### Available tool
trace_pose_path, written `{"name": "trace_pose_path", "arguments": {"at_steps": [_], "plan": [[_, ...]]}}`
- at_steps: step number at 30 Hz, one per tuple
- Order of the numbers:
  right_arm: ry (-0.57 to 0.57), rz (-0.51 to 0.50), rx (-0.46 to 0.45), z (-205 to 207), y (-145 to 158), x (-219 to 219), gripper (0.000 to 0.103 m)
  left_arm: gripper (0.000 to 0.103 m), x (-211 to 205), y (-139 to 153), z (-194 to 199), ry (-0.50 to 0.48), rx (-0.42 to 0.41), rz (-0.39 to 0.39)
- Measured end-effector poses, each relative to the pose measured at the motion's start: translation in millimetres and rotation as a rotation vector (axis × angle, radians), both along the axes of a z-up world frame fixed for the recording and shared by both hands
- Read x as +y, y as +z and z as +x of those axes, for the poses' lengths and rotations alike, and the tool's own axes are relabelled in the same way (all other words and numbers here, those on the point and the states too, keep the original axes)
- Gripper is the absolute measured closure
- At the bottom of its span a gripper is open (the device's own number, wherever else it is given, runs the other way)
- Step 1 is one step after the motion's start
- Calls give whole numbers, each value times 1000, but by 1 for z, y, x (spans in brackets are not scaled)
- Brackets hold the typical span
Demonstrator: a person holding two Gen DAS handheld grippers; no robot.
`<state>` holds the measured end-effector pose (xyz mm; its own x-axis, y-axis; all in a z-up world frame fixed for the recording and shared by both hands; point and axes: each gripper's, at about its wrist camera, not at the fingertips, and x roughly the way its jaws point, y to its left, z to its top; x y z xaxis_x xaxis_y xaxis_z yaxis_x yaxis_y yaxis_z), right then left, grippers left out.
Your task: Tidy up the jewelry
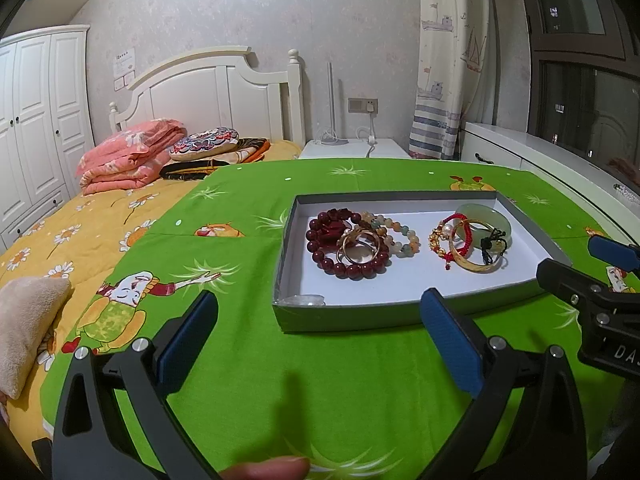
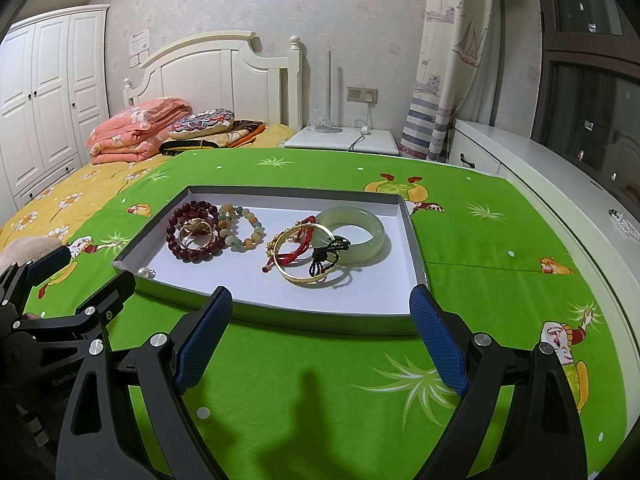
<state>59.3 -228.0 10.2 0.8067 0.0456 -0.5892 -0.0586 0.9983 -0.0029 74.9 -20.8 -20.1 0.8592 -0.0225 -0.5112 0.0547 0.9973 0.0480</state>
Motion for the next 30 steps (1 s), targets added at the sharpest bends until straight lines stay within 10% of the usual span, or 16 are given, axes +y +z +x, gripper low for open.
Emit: {"name": "trace_pose_path", "arguments": {"at_steps": [30], "plan": [[9, -4, 1, -1, 0, 4, 19, 5, 7, 7, -2, -26, -18, -19]]}}
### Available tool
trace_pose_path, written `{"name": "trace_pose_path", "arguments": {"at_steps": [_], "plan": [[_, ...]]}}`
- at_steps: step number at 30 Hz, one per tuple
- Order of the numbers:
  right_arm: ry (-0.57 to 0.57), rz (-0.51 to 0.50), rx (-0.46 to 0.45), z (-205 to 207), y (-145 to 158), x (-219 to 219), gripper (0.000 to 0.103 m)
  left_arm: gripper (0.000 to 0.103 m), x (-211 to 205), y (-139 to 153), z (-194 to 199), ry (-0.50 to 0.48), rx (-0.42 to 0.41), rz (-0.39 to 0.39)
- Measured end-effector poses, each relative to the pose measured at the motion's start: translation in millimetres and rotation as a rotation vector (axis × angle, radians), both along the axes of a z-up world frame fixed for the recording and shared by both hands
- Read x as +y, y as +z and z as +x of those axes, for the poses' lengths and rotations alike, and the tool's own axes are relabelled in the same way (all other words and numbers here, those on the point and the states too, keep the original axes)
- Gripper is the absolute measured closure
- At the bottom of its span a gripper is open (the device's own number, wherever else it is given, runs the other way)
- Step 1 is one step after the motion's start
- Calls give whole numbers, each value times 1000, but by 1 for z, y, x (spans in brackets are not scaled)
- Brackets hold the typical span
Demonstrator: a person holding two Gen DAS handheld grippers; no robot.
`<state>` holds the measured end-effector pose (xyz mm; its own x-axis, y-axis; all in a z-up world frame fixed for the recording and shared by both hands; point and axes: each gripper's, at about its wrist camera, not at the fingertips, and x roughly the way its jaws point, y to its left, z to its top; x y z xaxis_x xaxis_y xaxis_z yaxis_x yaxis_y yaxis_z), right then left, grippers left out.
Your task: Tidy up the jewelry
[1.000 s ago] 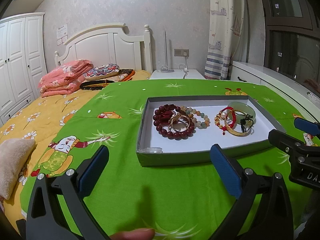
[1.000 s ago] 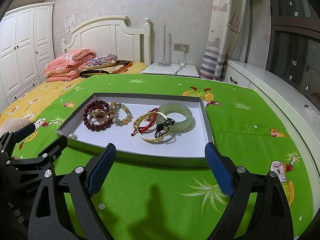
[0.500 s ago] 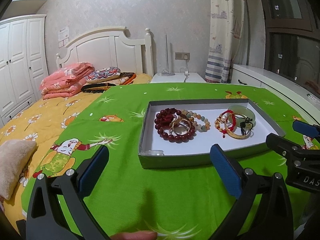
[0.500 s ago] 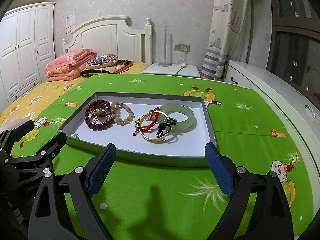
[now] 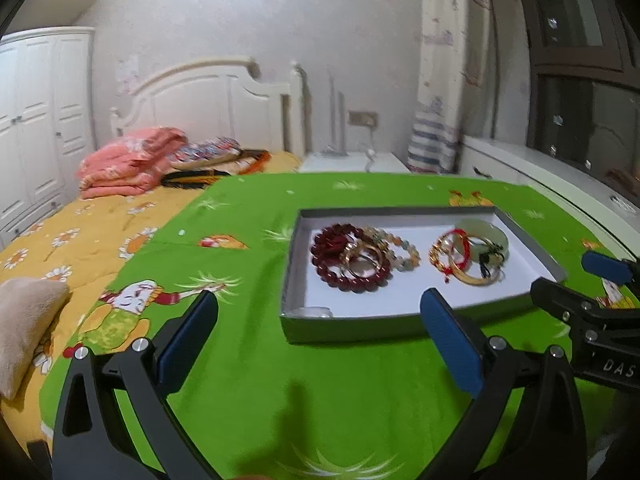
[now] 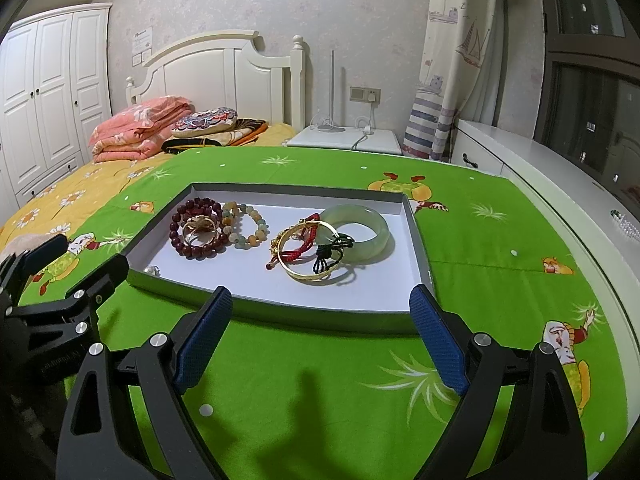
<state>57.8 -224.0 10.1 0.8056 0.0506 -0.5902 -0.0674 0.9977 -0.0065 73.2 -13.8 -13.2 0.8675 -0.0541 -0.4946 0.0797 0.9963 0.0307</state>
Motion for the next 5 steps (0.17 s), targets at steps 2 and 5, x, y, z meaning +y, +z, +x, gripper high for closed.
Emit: {"name": "trace_pose_path", "arguments": {"at_steps": [2, 5], "plan": [[-4, -11, -1, 0, 2, -5, 19, 5, 8, 3, 11, -17, 66, -1], [-47, -62, 21, 9, 5, -35, 19, 5, 39, 10, 32, 16, 113, -11]]}}
